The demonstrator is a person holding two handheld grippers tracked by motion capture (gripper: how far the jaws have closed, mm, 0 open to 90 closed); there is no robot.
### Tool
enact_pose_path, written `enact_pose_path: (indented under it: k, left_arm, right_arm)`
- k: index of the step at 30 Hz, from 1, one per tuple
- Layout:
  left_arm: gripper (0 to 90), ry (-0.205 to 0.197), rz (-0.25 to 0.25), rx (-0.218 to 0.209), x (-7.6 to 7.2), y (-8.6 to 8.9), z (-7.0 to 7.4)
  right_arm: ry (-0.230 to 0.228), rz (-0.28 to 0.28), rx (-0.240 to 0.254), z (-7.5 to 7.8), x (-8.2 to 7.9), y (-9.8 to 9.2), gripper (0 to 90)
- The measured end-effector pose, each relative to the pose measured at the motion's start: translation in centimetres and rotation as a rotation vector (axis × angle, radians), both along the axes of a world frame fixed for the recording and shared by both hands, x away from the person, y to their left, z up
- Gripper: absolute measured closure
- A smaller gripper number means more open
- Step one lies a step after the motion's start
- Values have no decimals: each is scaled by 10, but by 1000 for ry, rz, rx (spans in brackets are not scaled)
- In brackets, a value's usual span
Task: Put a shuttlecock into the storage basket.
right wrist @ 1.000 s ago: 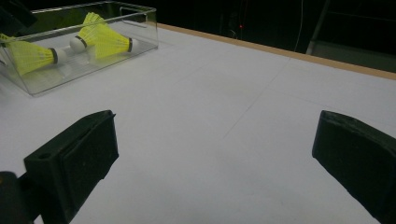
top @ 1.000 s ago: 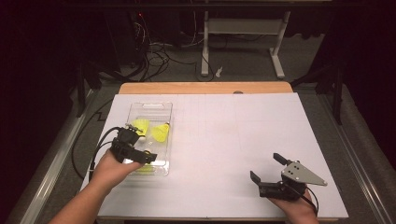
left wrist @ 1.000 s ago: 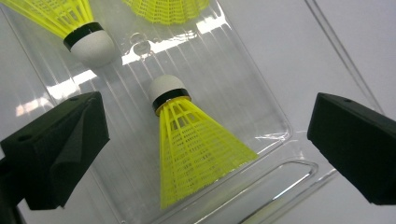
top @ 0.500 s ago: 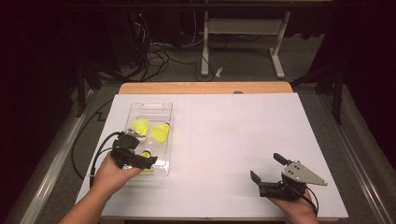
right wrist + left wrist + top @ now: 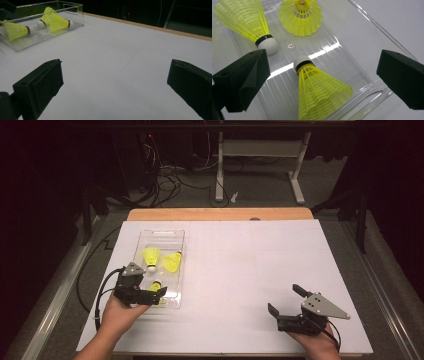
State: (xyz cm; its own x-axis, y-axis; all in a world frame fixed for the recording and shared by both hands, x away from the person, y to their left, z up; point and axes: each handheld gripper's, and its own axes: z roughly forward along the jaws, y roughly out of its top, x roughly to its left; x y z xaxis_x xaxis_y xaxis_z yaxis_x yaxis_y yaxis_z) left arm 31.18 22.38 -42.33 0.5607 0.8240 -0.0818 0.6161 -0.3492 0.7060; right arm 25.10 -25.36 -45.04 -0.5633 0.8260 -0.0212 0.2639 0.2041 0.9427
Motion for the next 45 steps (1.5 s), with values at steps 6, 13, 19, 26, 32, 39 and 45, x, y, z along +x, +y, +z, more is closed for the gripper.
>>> enact_pose_path:
  k: [6,13,19,26,32,39,45]
  left_arm:
    - [7,-104,-13,-34,-12,2,-5]
    - [1,-199,-47,-117,-24,5,-5]
    - [1,-277,-92,-174,-35,9,-4]
    - [1,-317,-136,-257,-43,20,-4]
    - [1,-310,-147,-189,-47,18,-9]
    - [1,-288,-140,-229,-51,21,-12]
    - [1,-302,-116,-218,-51,23,-11]
  right_arm:
    - [-7,-7,1,0,-1,1,7]
    - [-6,-34,11,-1,0,1,6]
    - [-11,-53,10,-1,-1,4,6]
    - [-46,-63,28,4,-4,6,2]
    - [-96,-75,53,12,-10,3,1]
    - [-116,-81,67,15,-13,-1,1]
    - [-114,-81,64,15,-11,-1,1]
